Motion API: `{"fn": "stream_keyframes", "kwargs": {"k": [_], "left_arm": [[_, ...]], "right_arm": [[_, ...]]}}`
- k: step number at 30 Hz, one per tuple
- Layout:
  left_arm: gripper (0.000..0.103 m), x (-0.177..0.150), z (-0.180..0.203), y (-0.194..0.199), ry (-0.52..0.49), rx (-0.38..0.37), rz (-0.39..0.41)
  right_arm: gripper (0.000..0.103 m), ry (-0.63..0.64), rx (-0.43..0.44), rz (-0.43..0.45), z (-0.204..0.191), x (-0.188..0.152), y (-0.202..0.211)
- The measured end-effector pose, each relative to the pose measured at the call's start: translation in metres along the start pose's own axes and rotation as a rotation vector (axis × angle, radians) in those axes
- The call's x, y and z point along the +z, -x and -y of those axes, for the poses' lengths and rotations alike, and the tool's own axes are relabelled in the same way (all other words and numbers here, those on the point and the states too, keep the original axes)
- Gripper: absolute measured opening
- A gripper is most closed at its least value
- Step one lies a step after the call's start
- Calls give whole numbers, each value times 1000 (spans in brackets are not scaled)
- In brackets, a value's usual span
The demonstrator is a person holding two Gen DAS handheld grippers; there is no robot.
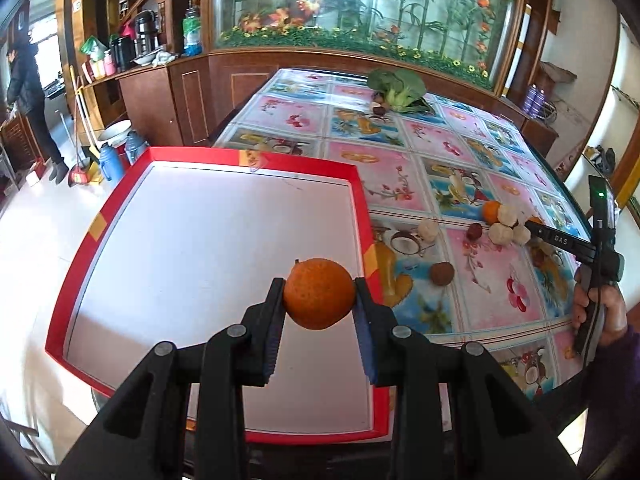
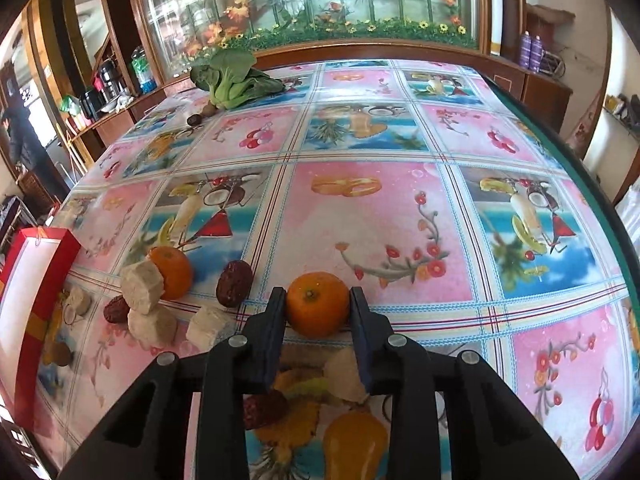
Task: Organize fruits
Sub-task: 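Carry both oranges into the red tray and open both grippers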
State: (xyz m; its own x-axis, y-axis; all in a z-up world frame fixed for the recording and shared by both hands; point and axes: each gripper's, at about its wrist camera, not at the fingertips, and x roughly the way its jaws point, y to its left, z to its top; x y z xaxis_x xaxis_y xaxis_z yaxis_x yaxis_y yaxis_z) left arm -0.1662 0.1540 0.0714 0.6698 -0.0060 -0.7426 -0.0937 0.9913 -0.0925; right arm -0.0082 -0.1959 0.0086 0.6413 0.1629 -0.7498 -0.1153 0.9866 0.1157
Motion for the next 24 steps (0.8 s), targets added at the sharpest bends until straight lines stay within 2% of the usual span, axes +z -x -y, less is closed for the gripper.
{"fn": "stream_keyframes", "kwargs": {"k": [5,8,12,16,20,21,24], "left_arm": [[35,-7,-13,-3,24,15,-7],[35,-12,-23,-4,35,24,-10],[35,-17,-37,-4,42,66,6],[35,-26,-46,-6,34,91,-3],[35,-33,-56,-13,33,121,-32],[35,-34,-57,-13,36,121,-33],[35,-38,-63,-16,42,136,-49]], "right_arm": [[29,-59,-24,14,-1,-3,10],[29,-82,19,74,-13,-5,34],[29,-36,176,125,-58,-8,64],[29,36,375,81,-132,-18,68],[29,110,537,15,-200,-30,63],[29,131,572,-8,-219,-34,60],[29,187,604,-45,-259,-40,49]]}}
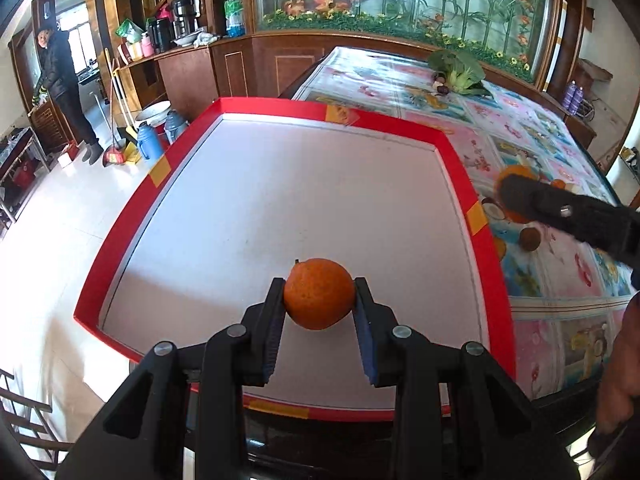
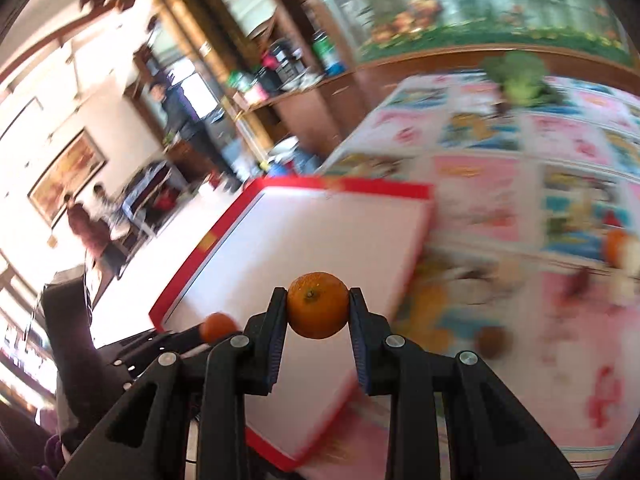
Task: Organize fruits
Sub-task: 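Carry both oranges into the red tray and open both grippers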
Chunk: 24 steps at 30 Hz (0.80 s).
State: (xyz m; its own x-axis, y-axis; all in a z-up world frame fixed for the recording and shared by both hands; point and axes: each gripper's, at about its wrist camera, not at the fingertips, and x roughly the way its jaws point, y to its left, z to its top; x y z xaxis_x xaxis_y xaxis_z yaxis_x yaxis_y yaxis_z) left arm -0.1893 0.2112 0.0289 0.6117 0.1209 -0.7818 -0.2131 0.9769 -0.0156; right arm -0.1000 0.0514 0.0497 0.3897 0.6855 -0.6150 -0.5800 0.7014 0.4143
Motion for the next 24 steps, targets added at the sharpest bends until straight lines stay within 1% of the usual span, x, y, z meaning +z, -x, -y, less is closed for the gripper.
{"fn": "stream_keyframes", "kwargs": {"k": [3,9,10,11,12,13,14,15,17,19,21,24], "left_arm": [[35,-4,-3,-3,9,-2,-9],[36,-7,-12,-4,33,10,-12],[37,-7,-12,-3,38,17,-14],[45,-7,-13,-1,40,28,-12],[59,-7,-12,0,40,48,-6],[65,-7,-13,3,43,75,6],[74,-7,-14,5,46,89,15],[75,-7,-16,9,50,101,31],[75,-5,-18,16,57,118,50],[78,-4,-22,24,71,128,70],[80,-3,-23,33,81,136,95],[81,-2,-19,46,79,139,129]], "right_arm": [[29,-5,30,-48,-11,-1,-25],[29,-19,4,-109,-15,-8,-46],[29,-20,-1,-117,-16,-10,-48],[32,-22,-5,-127,-16,-12,-49],[32,-28,-15,-142,-16,-14,-51],[31,-31,-24,-151,-15,-15,-52],[32,-23,-31,-149,-16,-15,-50],[37,-21,-35,-147,-15,-15,-48],[41,-37,-21,-134,-11,-16,-40],[41,-59,-4,-98,-5,-16,-28],[41,-69,-7,-48,4,-14,-10],[42,-74,-48,32,23,-16,25]]}}
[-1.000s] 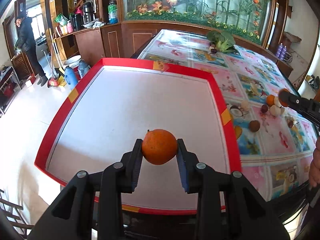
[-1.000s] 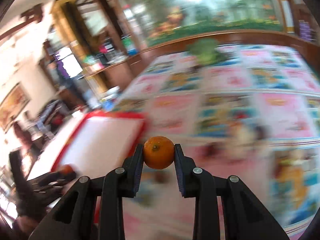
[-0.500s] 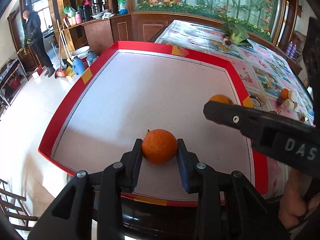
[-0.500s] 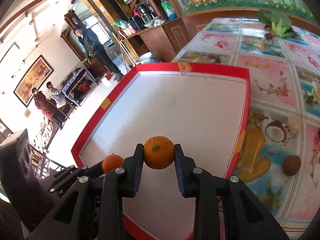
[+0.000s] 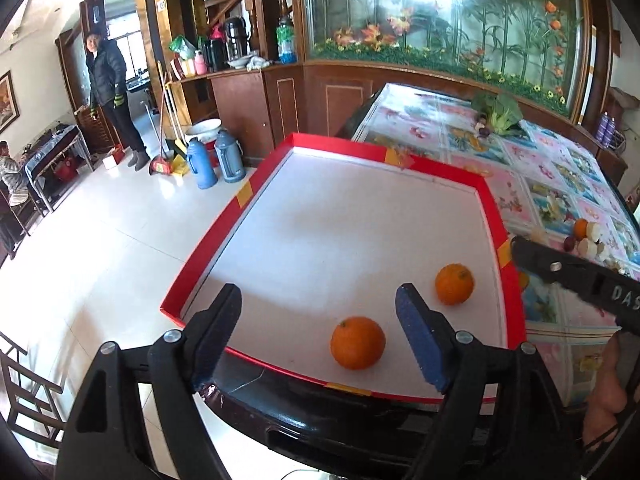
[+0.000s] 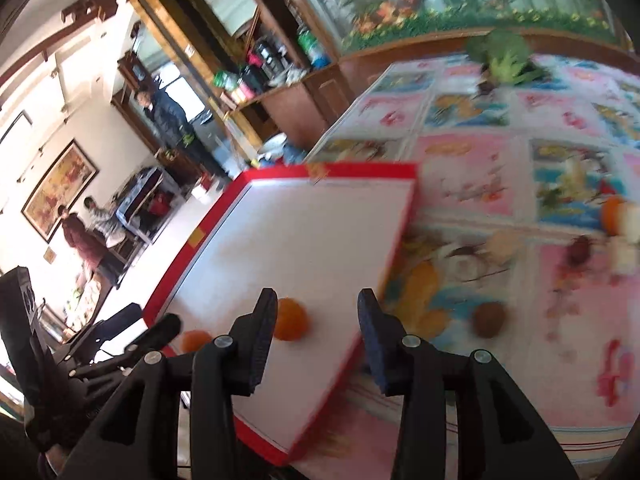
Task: Organize fruits
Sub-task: 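Carry both oranges into the red tray and open both grippers, then grasp a round beige cake with the left gripper while the right gripper grasps a red date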
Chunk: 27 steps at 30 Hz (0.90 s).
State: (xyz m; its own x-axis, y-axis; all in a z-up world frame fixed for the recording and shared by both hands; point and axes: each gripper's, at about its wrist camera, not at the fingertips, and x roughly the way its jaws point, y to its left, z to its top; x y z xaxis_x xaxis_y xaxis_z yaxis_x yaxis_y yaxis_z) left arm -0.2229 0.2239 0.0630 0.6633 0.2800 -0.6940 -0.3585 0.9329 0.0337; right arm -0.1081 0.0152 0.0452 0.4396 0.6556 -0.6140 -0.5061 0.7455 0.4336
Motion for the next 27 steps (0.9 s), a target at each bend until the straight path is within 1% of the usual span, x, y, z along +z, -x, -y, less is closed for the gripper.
{"fn": "stream_keyframes", "kwargs": {"k": [1,3,6,8,10,12,15,17,19,21,25,27], "left_arm": [[82,1,3,4,-5,-3,12],[88,2,13,12,-23,-12,34],[88,3,31,21,-54,-40,50],[88,1,49,25,-93,-64,52],[89,-3,68,28,-135,-84,49],[89,-9,86,30,-172,-108,40],[89,-20,114,30,-240,-140,17],[89,-28,133,29,-292,-157,-5],[89,-34,143,28,-322,-168,-18],[89,-38,149,28,-336,-171,-28],[89,-40,154,24,-352,-167,-45],[89,-40,156,22,-355,-163,-52]], "right_arm": [[43,-5,-23,29,9,0,12],[47,-23,-62,87,29,-2,40],[49,-73,-112,159,67,-9,83],[50,-118,-150,204,91,-14,107],[50,-155,-203,233,115,-24,132],[50,-187,-252,252,135,-32,149],[51,-210,-299,244,154,-45,162],[51,-220,-310,242,162,-49,166],[51,-222,-314,234,167,-52,166],[51,-217,-318,231,171,-50,163],[51,-208,-280,230,171,-43,158],[50,-185,-291,228,167,-29,147]]}}
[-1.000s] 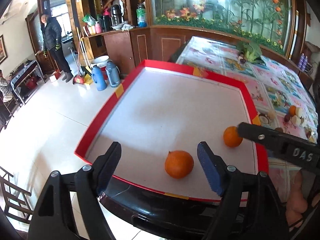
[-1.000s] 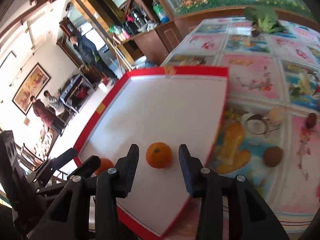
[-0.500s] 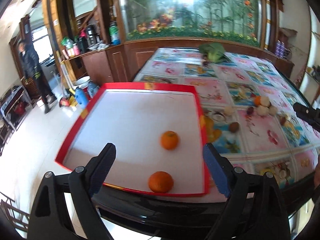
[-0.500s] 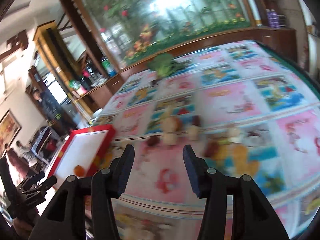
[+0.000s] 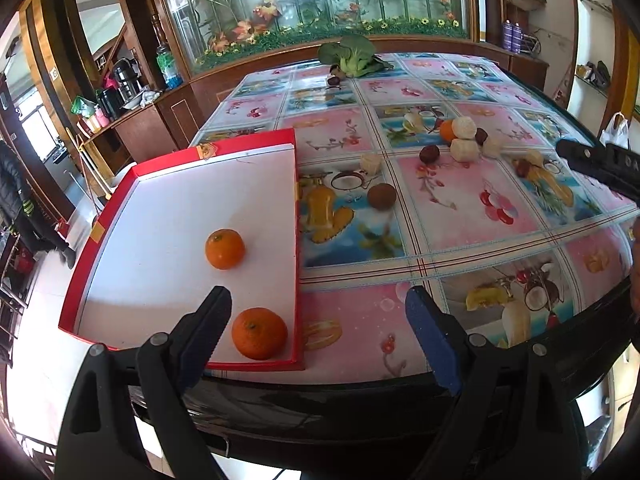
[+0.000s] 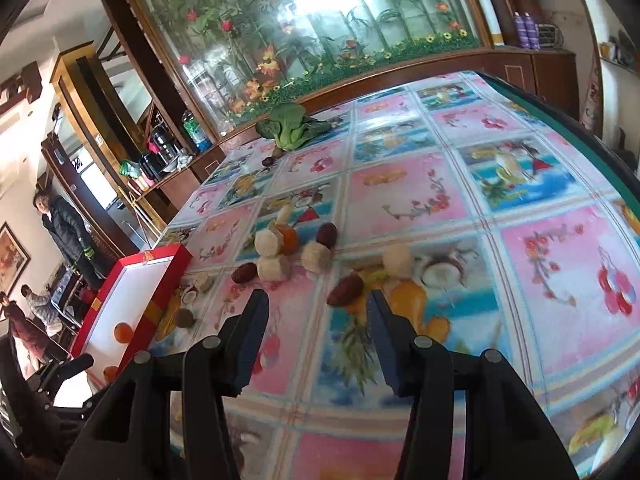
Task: Organize fruits
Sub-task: 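Grasp a round beige cake with the left gripper while the right gripper grasps a red date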
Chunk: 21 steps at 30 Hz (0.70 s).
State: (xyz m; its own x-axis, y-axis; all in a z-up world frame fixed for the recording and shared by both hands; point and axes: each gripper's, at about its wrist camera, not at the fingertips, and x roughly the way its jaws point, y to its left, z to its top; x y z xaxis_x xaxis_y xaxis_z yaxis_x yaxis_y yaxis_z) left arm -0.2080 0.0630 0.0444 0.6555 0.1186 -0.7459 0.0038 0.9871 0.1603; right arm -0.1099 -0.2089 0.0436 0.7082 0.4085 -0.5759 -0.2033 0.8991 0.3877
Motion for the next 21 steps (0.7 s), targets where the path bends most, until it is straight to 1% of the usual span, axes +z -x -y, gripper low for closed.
{"fn": "stream_keyframes", "kwargs": {"k": [1,4,6,8,10,11,12,13,15,16,17,18,19,21], "left_arm": [[89,1,0,-1,-1,-1,-4],[89,3,0,-2,-3,0,-8],[89,2,-1,-2,2,-2,-8],[89,4,-2,-2,6,-1,-10],[89,5,-3,0,9,-1,-12],[89,6,-4,0,9,0,-12],[89,8,-5,0,9,3,-12],[89,9,-6,1,9,9,-11],[89,12,-9,1,15,14,-8],[89,14,-10,1,18,18,-7],[89,16,-11,0,22,21,-7],[89,16,-11,0,23,22,-7],[89,18,-10,-1,23,23,-6],[89,19,-7,-2,18,24,-7]], "right_arm": [[50,7,-10,0,-1,4,-6],[50,43,-46,-29,-16,28,-35],[50,75,-74,-33,-25,44,-56],[50,115,-145,-49,-32,57,-81],[50,139,-179,-73,-35,63,-101],[50,150,-184,-94,-36,62,-110],[50,171,-185,-137,-38,60,-120],[50,185,-182,-138,-39,56,-121],[50,226,-157,-128,-45,50,-112],[50,243,-112,-143,-47,46,-104],[50,251,-61,-176,-48,43,-99],[50,264,6,-236,-49,37,-95],[50,292,41,-243,-51,31,-86],[50,320,68,-210,-49,24,-66]]}}
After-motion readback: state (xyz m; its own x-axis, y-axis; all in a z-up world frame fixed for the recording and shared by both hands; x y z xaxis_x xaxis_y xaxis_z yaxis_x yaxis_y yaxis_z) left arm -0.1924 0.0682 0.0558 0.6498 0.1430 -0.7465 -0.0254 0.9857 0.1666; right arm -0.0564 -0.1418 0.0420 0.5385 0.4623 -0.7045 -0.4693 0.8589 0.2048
